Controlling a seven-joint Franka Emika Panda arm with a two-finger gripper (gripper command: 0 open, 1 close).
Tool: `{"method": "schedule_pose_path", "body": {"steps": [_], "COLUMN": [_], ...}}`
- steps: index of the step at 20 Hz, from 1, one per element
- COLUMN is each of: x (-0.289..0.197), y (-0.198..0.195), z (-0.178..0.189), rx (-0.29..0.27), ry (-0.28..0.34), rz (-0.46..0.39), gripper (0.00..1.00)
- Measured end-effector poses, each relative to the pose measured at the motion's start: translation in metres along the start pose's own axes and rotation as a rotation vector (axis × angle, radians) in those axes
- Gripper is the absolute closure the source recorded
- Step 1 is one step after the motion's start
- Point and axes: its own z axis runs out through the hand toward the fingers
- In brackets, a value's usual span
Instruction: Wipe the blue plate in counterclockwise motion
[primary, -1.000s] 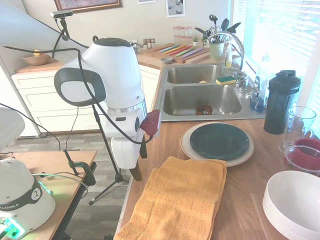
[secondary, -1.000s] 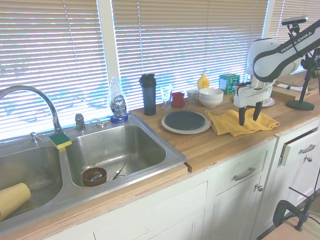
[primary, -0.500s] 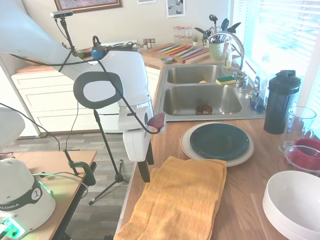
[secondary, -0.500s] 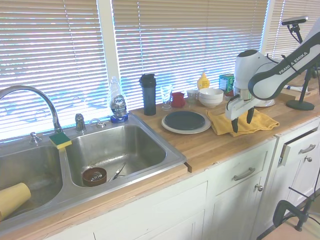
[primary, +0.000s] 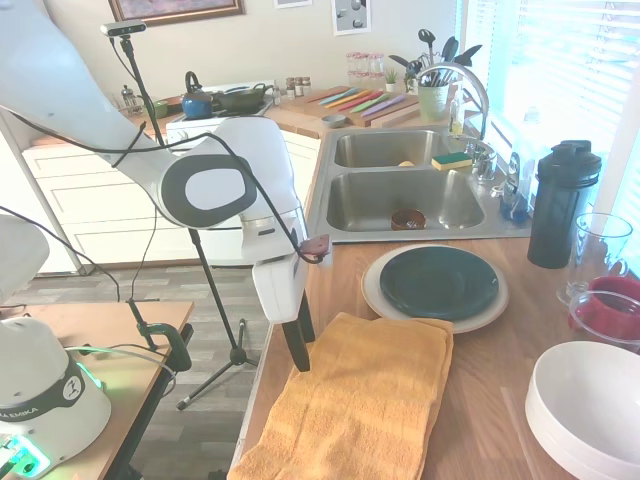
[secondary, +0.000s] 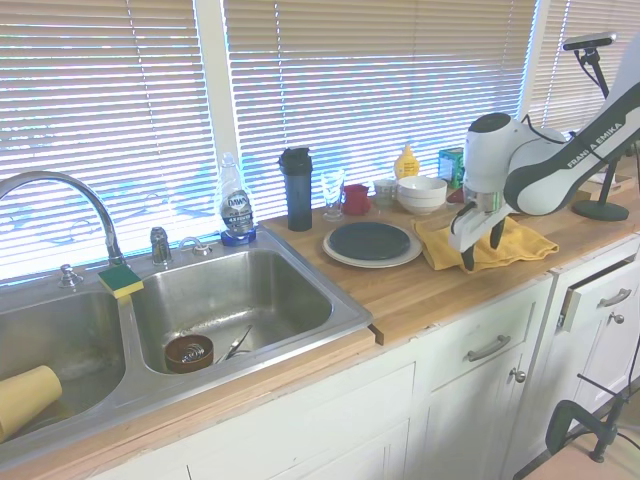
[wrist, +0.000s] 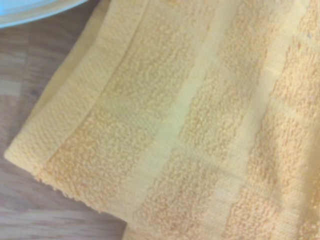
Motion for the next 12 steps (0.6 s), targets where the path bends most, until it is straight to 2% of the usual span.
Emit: {"method": "schedule_pose_path", "body": {"steps": [7, 12], "x": [0.005, 0.019], "y": [0.006, 0.001], "z": [0.005, 0.011], "rx": [-0.011, -0.026], "ry": [0.051, 0.046], "rz": [-0.018, 0.004], "gripper": [0.00, 0.00]}}
